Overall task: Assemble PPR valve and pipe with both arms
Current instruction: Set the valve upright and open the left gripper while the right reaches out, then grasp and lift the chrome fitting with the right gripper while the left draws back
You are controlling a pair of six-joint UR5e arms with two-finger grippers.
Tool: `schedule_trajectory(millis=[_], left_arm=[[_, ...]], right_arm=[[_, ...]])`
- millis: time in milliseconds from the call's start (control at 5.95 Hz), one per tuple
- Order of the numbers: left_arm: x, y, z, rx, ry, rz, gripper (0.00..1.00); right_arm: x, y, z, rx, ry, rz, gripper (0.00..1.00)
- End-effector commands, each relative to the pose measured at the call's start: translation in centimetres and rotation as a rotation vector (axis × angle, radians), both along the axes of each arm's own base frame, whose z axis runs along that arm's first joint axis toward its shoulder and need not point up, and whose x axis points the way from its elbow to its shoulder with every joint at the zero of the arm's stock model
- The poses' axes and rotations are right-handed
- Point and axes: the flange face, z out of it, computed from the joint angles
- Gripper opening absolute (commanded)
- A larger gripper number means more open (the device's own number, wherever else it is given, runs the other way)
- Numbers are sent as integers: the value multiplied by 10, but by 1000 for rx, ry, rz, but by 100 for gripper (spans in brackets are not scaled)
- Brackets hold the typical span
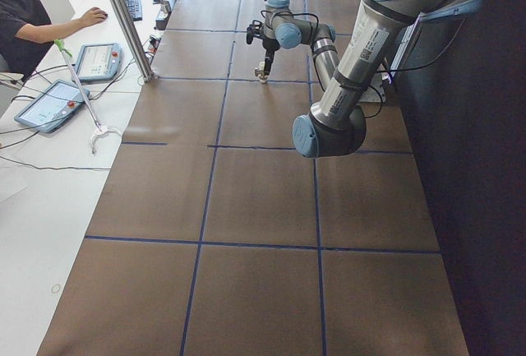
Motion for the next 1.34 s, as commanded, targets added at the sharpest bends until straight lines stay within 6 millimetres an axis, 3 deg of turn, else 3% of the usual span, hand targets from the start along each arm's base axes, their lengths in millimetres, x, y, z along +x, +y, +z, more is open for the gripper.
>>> schedule_trajectory(millis=[0, 336, 504, 672, 840, 1008, 1176], left_arm=[[-1, 1, 2, -2, -1, 1, 100], [-1, 1, 11, -5, -12, 3, 100], [-2, 1, 18, -3, -9, 4, 100], [-5, 4, 23, 0, -4, 4, 100], [-7, 4, 27, -1, -8, 5, 100], [-7, 4, 27, -1, -8, 5, 100], [-7, 4, 28, -1, -9, 5, 100]], right_arm=[[-16, 6, 21, -19, 34, -32, 96], [-19, 6, 23, -22, 35, -39, 77], [-21, 3, 20, -14, 30, -40, 55], [-22, 2, 18, -10, 28, -41, 47], [-23, 2, 17, -10, 23, -45, 29], [-23, 2, 15, 5, 13, -57, 2], [-21, 1, 14, 17, 13, -63, 0]])
